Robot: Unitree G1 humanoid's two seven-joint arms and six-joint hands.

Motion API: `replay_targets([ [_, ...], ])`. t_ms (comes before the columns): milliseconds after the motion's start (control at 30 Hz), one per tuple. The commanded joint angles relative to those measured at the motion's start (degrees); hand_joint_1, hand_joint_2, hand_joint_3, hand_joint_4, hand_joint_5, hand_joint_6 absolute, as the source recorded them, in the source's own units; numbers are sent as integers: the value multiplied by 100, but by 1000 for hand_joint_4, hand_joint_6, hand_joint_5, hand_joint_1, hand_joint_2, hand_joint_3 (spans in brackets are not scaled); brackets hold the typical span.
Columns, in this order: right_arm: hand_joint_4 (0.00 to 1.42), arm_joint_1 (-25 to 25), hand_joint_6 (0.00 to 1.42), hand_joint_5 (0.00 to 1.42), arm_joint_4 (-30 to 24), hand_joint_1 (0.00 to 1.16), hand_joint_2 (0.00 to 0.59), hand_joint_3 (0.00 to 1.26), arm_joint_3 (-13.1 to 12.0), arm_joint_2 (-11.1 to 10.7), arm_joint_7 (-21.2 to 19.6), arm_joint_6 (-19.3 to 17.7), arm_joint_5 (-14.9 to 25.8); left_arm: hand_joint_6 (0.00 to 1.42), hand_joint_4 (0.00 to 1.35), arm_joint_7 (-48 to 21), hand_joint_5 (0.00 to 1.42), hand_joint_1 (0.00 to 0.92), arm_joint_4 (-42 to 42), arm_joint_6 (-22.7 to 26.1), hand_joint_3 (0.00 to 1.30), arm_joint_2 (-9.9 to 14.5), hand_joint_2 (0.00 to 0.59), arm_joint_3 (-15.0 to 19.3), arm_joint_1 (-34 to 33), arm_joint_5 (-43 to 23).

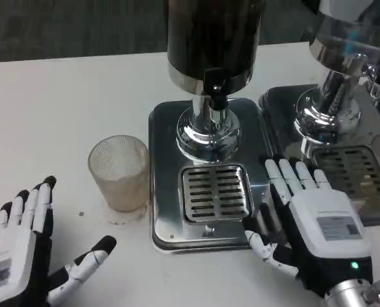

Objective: Grasp the cup under the faucet to collect the drink, then remove the cup.

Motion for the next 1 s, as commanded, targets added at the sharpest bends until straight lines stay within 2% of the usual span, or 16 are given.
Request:
replay_targets([
  [33,0,20,0,0,-50,270,422,0,-8,-6,1,29,-16,0,0,68,0,0,30,-41,0,3,114,-35,1,9],
  [267,0,15,0,0,-45,273,422,0,-11,-6,12,35,-13,0,0,148,0,0,160,-355,0,-7,79,93,-95,-296],
  [400,0,6,0,0,-63,274,422,0,-27,-25,54,31,6,0,0,-19,0,0,642,-976,0,19,50,292,-519,-1001],
  [500,0,-8,0,0,-123,275,422,0,-31,-37,115,17,17,0,0,-267,0,0,1132,-1216,0,17,41,290,-1042,-1347],
  [600,0,-21,0,0,-171,275,422,0,-20,-21,145,22,-8,0,0,-293,0,0,1520,-1338,0,19,22,202,-1406,-1347],
  [767,0,-16,0,0,-259,275,422,0,24,32,240,85,-48,0,0,-242,0,0,2268,-1346,0,-22,5,-203,-2208,-981],
  [1000,0,136,0,0,-415,279,428,0,100,148,234,192,-156,0,0,104,0,0,2723,-1486,0,10,0,-494,-2515,-710],
])
